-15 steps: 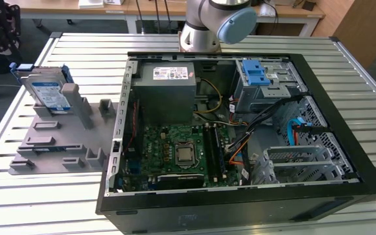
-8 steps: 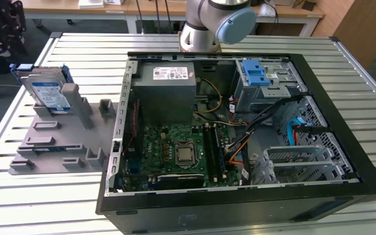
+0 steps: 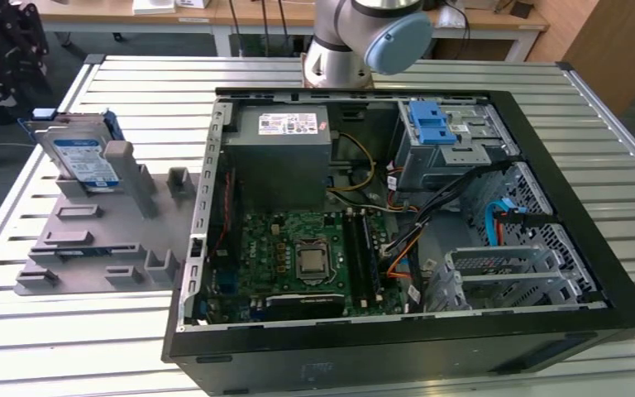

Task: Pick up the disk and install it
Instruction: 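Pick up the disk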

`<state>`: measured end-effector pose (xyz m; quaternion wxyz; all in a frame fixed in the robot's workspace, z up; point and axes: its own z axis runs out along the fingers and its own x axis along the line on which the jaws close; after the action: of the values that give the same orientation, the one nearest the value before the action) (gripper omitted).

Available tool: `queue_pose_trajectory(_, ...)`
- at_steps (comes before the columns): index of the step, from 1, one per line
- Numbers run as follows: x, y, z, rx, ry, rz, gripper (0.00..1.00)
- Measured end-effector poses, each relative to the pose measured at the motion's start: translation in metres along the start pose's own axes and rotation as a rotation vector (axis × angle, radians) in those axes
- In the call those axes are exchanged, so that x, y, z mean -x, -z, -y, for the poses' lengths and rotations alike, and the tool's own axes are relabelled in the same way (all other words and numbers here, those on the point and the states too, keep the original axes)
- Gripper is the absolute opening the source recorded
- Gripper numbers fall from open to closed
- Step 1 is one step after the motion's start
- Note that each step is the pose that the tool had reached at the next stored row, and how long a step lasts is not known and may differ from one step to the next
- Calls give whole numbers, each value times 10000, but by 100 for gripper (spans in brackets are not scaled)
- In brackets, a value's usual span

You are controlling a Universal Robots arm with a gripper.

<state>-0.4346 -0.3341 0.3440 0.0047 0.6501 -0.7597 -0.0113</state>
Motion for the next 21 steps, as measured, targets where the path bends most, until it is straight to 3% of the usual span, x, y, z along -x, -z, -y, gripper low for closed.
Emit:
queue_pose_trajectory(4, -5, -47, -4, -34, 222, 13, 53)
queue_pose_trajectory(10, -13, -144, -46, -67, 224, 26, 53)
queue_pose_trajectory(18, -14, -228, -50, -70, 225, 27, 53)
queue_pose_trajectory(20, -15, -246, -50, -69, 224, 27, 51)
queue_pose_trajectory(21, -15, -256, -51, -70, 225, 27, 44)
